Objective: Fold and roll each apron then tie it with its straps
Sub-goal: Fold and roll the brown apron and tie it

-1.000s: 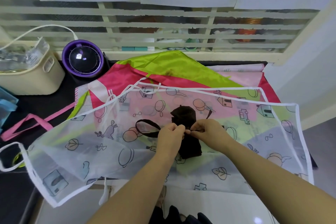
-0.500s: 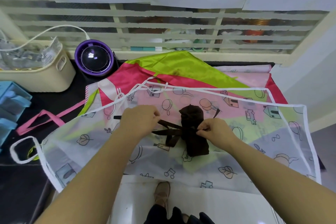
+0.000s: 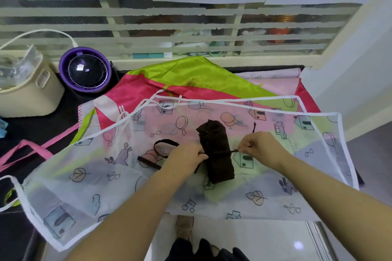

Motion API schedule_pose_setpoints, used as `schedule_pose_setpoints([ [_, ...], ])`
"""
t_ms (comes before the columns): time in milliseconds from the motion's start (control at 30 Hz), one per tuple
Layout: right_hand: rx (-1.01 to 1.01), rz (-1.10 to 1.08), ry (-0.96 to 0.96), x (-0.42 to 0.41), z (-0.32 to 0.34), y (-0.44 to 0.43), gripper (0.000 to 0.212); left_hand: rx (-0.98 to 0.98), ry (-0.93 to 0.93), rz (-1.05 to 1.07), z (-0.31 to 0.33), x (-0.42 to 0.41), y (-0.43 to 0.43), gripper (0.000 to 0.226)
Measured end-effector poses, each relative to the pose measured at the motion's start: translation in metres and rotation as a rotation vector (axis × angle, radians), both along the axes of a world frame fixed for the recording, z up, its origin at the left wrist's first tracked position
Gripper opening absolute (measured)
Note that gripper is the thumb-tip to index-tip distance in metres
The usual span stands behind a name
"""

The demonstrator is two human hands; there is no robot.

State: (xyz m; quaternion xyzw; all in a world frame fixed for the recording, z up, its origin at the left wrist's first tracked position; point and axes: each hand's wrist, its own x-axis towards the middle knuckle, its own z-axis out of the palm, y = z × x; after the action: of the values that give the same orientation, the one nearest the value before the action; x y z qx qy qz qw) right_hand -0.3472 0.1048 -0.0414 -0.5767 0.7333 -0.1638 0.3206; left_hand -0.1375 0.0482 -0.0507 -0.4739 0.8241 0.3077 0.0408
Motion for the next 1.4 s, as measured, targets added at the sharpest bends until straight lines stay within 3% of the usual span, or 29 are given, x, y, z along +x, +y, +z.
schedule_pose_setpoints([
  [233, 0.036, 0.002, 0.172, -0.029, -0.017, 0.010, 0.010, -0.065, -0.132, -0.027, -0.004, 0.012, -0.009, 0.023],
  [400, 0.048, 0.003, 0.175, -0.024, -0.018, 0.009, 0.010, -0.075, -0.061, -0.005, 0.002, 0.007, -0.010, 0.021],
  [567, 0.101, -0.095, -0.222, -0.006, -0.002, 0.005, 0.031, -0.054, 0.271, 0.085, 0.013, -0.021, 0.001, 0.020],
  [633, 0.112, -0.143, -0.399, 0.005, -0.001, 0.005, 0.030, -0.004, 0.417, 0.100, 0.013, -0.035, 0.010, 0.020],
  [767, 0.032, -0.373, -0.780, 0.019, -0.010, 0.005, 0.025, 0.334, 0.627, 0.332, 0.006, -0.053, 0.012, 0.026],
  [833, 0.025, -0.458, -0.903, 0.019, -0.017, 0.007, 0.024, 0.413, 0.664, 0.455, -0.003, -0.053, 0.008, 0.030],
  [900, 0.027, -0.396, -0.792, 0.013, -0.020, 0.010, 0.032, 0.430, 0.646, 0.495, -0.011, -0.049, 0.005, 0.033],
  [1000, 0.027, -0.143, -0.334, 0.003, -0.025, 0.012, 0.037, 0.435, 0.625, 0.482, -0.020, -0.046, 0.004, 0.030],
  [1067, 0.026, -0.066, -0.198, -0.004, -0.031, 0.013, 0.036, 0.420, 0.603, 0.475, -0.022, -0.046, 0.003, 0.030],
  [1267, 0.050, 0.011, -0.087, -0.004, -0.039, 0.020, 0.026, 0.300, 0.546, 0.253, -0.015, -0.048, 0.010, 0.024],
  [1400, 0.078, 0.013, -0.136, -0.002, -0.034, 0.020, 0.016, 0.319, 0.403, 0.038, -0.004, -0.058, 0.015, 0.027],
])
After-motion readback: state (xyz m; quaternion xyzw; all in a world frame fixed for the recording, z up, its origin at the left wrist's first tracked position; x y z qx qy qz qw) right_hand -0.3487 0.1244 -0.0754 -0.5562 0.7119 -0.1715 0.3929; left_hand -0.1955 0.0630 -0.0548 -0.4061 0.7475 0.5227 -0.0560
